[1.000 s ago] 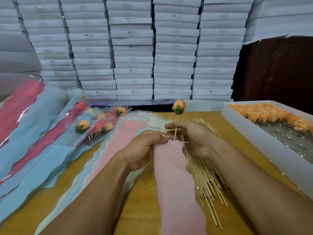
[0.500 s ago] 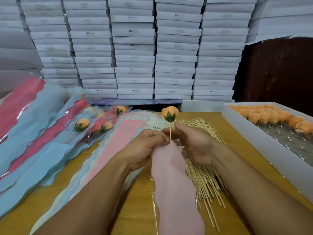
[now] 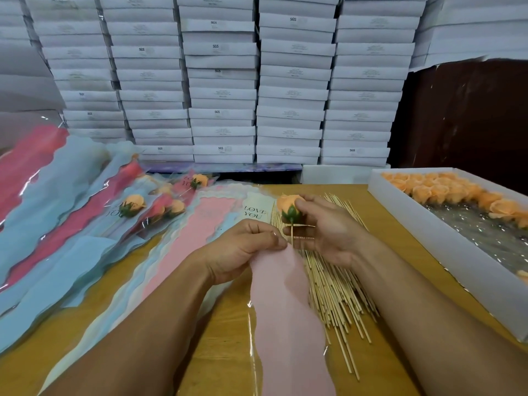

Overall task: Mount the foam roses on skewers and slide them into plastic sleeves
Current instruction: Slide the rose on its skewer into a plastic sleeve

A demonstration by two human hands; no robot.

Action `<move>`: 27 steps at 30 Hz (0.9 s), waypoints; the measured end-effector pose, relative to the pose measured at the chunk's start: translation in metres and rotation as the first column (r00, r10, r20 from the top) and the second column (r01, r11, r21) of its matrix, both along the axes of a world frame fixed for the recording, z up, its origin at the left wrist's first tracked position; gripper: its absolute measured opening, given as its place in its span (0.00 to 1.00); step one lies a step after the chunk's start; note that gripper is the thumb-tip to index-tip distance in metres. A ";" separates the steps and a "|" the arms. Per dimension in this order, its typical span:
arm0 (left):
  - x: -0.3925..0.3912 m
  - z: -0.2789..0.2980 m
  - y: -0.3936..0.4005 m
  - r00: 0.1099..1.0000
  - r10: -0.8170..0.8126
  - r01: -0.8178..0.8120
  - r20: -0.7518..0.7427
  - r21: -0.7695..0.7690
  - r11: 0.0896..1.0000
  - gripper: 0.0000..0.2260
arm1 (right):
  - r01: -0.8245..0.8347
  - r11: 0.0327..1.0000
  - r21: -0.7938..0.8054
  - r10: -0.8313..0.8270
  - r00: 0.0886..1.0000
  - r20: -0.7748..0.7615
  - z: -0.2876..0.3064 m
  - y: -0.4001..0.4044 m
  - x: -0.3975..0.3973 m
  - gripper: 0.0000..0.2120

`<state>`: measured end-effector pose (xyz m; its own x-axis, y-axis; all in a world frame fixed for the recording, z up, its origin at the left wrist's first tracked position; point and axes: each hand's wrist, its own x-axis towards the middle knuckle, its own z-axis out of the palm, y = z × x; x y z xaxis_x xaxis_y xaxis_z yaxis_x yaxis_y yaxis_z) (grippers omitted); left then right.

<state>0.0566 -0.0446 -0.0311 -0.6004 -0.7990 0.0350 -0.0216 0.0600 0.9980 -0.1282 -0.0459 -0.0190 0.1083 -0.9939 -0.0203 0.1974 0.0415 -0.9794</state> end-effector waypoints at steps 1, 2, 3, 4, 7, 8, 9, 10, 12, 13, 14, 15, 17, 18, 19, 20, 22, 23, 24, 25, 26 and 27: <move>0.000 0.000 0.000 1.000 -0.003 0.003 0.001 0.004 1.000 0.06 | -0.001 1.000 -0.001 0.001 1.000 -0.012 0.000 0.000 0.000 0.09; 0.000 0.000 0.000 1.000 -0.008 0.008 0.000 0.004 1.000 0.06 | -0.005 1.000 0.000 0.005 1.000 -0.024 0.000 0.000 0.000 0.09; -0.001 0.000 0.000 1.000 -0.013 0.013 0.002 -0.001 1.000 0.05 | -0.011 1.000 0.001 0.011 0.999 -0.040 -0.001 0.000 0.000 0.08; -0.001 0.000 0.000 1.000 -0.016 0.016 0.005 -0.013 1.000 0.05 | -0.018 1.000 0.000 0.018 0.998 -0.059 -0.002 0.001 0.000 0.07; 0.000 0.001 0.000 1.000 -0.014 0.016 0.028 -0.057 0.998 0.06 | -0.015 1.000 0.001 0.015 0.991 -0.134 -0.004 0.000 0.001 0.05; 0.000 0.001 0.000 0.999 -0.005 0.008 0.039 -0.079 0.997 0.06 | -0.013 1.000 -0.001 0.013 0.988 -0.152 -0.005 -0.001 0.001 0.05; 0.000 0.000 -0.001 0.999 0.013 -0.008 0.049 -0.108 0.994 0.06 | -0.013 1.000 -0.003 0.013 0.987 -0.160 -0.005 -0.001 0.001 0.05; 0.000 -0.001 -0.002 0.998 0.039 -0.031 0.055 -0.140 0.990 0.05 | -0.013 1.000 -0.006 0.012 0.987 -0.162 -0.006 -0.001 0.001 0.06; 0.000 -0.003 -0.004 0.993 0.102 -0.089 0.054 -0.203 0.975 0.05 | -0.006 1.000 -0.010 0.005 0.985 -0.171 -0.006 -0.001 0.001 0.08; 0.000 -0.003 -0.005 0.990 0.131 -0.117 0.046 -0.225 0.967 0.06 | -0.002 1.000 -0.014 0.000 0.983 -0.182 -0.006 -0.001 0.001 0.08; 0.000 -0.004 -0.006 0.988 0.153 -0.142 0.031 -0.241 0.960 0.07 | -0.001 1.000 -0.020 -0.003 0.980 -0.197 -0.007 -0.001 0.001 0.08; 0.000 -0.004 -0.007 0.985 0.171 -0.163 0.013 -0.253 0.954 0.08 | -0.001 1.000 -0.027 -0.005 0.976 -0.216 -0.008 -0.002 0.001 0.08; 0.001 -0.003 -0.006 0.979 0.205 -0.203 -0.019 -0.257 0.945 0.08 | -0.001 0.999 -0.036 -0.009 0.966 -0.260 -0.008 -0.002 0.001 0.07; 0.001 -0.002 -0.007 0.974 0.223 -0.224 -0.035 -0.253 0.941 0.08 | -0.001 0.999 -0.036 -0.009 0.961 -0.276 -0.008 -0.002 0.001 0.08; 0.001 -0.003 -0.008 0.970 0.239 -0.244 -0.048 -0.251 0.937 0.09 | -0.004 0.999 -0.034 -0.006 0.957 -0.289 -0.008 -0.002 0.002 0.10; 0.001 -0.003 -0.008 0.967 0.250 -0.256 -0.057 -0.251 0.934 0.10 | -0.008 1.000 -0.029 -0.001 0.953 -0.303 -0.007 -0.002 0.002 0.13; 0.000 -0.004 -0.009 0.965 0.251 -0.261 -0.072 -0.258 0.930 0.11 | -0.015 1.000 -0.015 0.009 0.945 -0.327 -0.005 -0.001 0.001 0.18; 0.000 -0.004 -0.010 0.966 0.247 -0.259 -0.081 -0.257 0.931 0.11 | -0.017 1.000 -0.008 0.013 0.944 -0.331 -0.005 -0.001 0.001 0.20; 0.000 -0.005 -0.011 0.965 0.245 -0.260 -0.088 -0.252 0.932 0.10 | -0.016 1.000 -0.001 0.015 0.943 -0.331 -0.005 -0.001 0.001 0.21; 0.000 -0.006 -0.012 0.965 0.246 -0.262 -0.093 -0.245 0.933 0.09 | -0.012 1.000 0.004 0.013 0.943 -0.333 -0.004 -0.001 0.001 0.22; 0.001 -0.007 -0.013 0.964 0.249 -0.266 -0.099 -0.239 0.934 0.09 | -0.005 1.000 0.006 0.007 0.942 -0.337 -0.004 -0.001 0.001 0.23; 0.002 -0.008 -0.014 0.963 0.249 -0.268 -0.105 -0.235 0.934 0.09 | 0.002 1.000 0.005 -0.001 0.940 -0.340 -0.004 -0.001 0.002 0.23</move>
<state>0.0582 -0.0588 -0.0391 -0.3628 -0.8873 0.2848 0.0023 0.3048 0.9524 -0.1267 -0.0473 -0.0231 0.0926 -0.9939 -0.0607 -0.1478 0.0465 -0.9879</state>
